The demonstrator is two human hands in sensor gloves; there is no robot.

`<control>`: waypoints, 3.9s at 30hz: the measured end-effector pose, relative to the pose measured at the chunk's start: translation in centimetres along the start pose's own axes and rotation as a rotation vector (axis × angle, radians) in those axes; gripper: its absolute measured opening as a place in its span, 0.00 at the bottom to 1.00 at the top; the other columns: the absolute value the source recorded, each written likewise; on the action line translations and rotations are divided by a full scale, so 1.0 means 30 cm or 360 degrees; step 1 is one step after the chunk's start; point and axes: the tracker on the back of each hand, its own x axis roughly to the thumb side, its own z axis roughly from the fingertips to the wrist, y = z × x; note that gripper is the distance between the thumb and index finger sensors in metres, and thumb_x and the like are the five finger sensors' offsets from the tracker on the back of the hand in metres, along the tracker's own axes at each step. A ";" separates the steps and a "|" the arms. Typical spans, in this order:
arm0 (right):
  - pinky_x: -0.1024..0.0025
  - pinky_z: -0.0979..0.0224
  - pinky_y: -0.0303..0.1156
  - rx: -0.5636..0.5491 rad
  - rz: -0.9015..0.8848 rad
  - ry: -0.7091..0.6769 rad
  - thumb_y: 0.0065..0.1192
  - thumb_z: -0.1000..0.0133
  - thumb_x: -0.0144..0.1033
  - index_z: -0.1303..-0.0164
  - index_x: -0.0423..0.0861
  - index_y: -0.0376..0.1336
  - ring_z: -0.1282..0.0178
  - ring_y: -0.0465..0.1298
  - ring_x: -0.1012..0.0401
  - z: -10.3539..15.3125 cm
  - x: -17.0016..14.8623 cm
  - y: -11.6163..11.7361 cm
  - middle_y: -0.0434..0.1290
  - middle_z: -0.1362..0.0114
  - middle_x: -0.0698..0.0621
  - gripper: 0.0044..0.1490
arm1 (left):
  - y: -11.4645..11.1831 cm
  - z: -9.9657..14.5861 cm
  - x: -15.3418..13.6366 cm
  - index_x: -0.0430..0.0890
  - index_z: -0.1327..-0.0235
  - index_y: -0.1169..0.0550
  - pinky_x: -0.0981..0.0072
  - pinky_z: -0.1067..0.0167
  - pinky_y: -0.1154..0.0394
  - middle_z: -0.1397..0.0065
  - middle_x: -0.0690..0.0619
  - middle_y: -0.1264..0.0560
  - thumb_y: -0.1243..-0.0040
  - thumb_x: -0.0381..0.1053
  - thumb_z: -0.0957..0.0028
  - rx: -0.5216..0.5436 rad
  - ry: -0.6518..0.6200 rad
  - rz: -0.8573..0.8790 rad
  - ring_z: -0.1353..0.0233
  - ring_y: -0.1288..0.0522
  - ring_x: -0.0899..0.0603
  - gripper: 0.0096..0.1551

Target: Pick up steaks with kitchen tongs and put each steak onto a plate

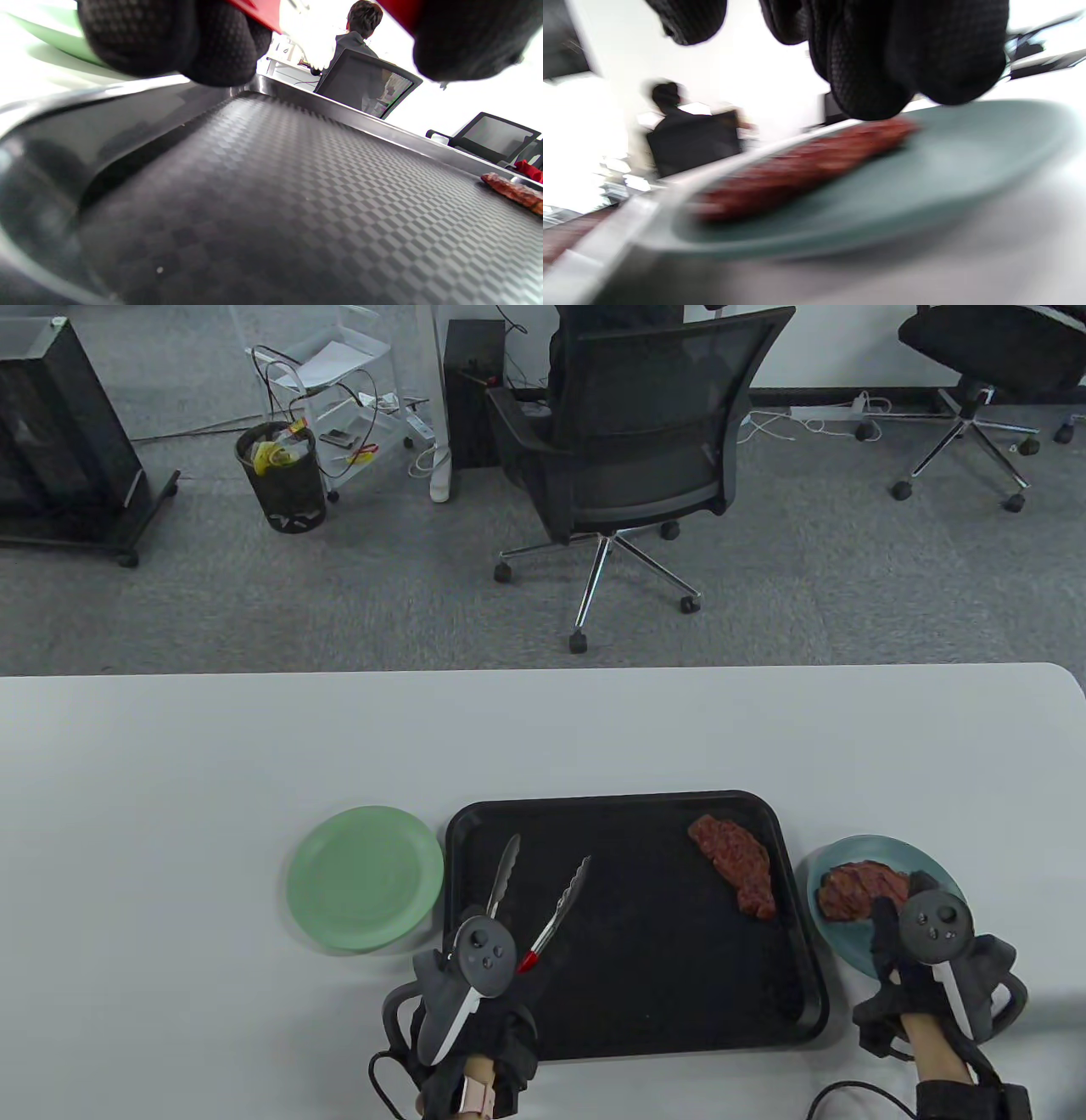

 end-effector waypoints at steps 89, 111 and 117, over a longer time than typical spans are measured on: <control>0.47 0.53 0.75 0.0604 -0.0104 -0.0770 0.66 0.58 0.62 0.26 0.35 0.52 0.53 0.78 0.43 0.243 0.316 0.111 0.69 0.34 0.32 0.60 | 0.006 0.023 0.045 0.40 0.23 0.39 0.48 0.45 0.25 0.29 0.35 0.36 0.38 0.61 0.55 0.0066 -0.0163 0.0470 0.40 0.28 0.29 0.50; 0.47 0.53 0.75 0.0655 0.0021 -0.0730 0.65 0.58 0.62 0.26 0.34 0.51 0.53 0.77 0.42 0.233 0.328 0.133 0.69 0.34 0.31 0.61 | 0.240 -0.192 -0.509 0.43 0.22 0.44 0.46 0.37 0.31 0.25 0.37 0.43 0.38 0.61 0.55 0.0335 0.0808 0.0123 0.33 0.35 0.28 0.52; 0.47 0.53 0.75 0.0631 0.0035 -0.0674 0.65 0.58 0.62 0.26 0.34 0.51 0.53 0.77 0.42 0.225 0.316 0.121 0.69 0.34 0.31 0.61 | 0.187 -0.278 -0.571 0.42 0.22 0.43 0.46 0.37 0.30 0.25 0.36 0.41 0.38 0.62 0.56 0.0133 0.0938 0.0137 0.34 0.35 0.28 0.53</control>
